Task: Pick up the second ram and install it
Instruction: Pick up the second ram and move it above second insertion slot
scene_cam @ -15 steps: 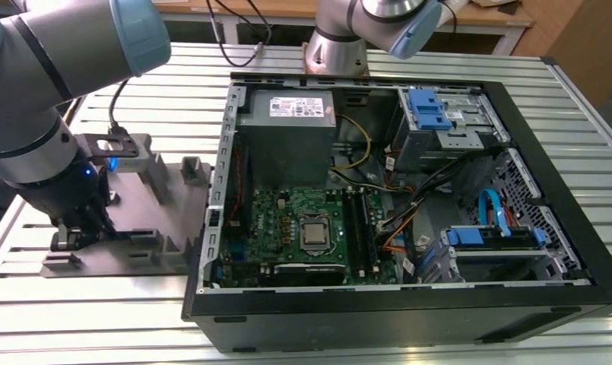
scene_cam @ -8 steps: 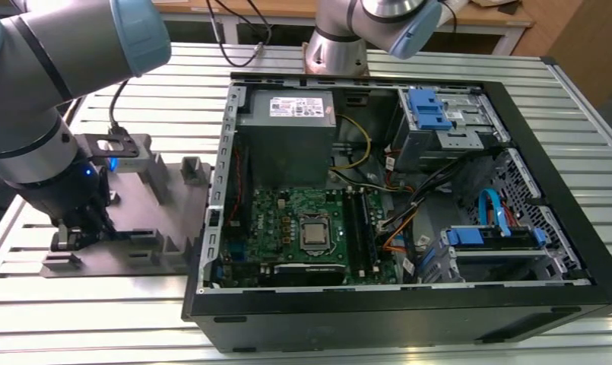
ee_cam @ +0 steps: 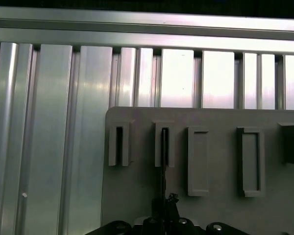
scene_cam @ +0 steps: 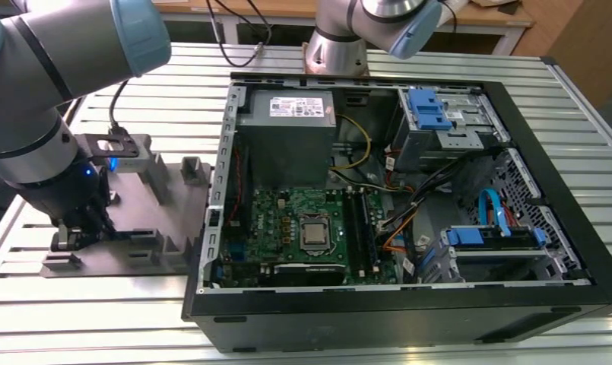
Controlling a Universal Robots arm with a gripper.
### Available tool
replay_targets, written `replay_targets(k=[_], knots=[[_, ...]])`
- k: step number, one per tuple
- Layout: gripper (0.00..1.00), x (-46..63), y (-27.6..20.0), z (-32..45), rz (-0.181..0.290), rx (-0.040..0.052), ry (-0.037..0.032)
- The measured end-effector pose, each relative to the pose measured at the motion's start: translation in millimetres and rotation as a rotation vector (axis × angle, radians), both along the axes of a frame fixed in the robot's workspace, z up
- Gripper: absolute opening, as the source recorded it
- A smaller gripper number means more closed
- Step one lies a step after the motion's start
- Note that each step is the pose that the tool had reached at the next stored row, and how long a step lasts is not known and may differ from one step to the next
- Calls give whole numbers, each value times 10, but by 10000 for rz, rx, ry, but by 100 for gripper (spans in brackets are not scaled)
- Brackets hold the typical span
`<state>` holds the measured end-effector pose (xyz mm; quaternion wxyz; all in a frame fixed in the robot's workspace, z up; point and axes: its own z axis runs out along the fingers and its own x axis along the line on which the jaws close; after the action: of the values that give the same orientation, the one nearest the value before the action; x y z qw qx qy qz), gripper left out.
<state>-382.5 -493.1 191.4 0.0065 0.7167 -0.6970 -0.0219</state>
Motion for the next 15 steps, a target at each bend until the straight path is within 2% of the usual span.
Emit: replay_targets(k=[5,11,15], knots=[[14,1,1,13,-1,7,-9],[14,0,0,168,-1,-2,1],[14,0,0,236,0,-1,-1]])
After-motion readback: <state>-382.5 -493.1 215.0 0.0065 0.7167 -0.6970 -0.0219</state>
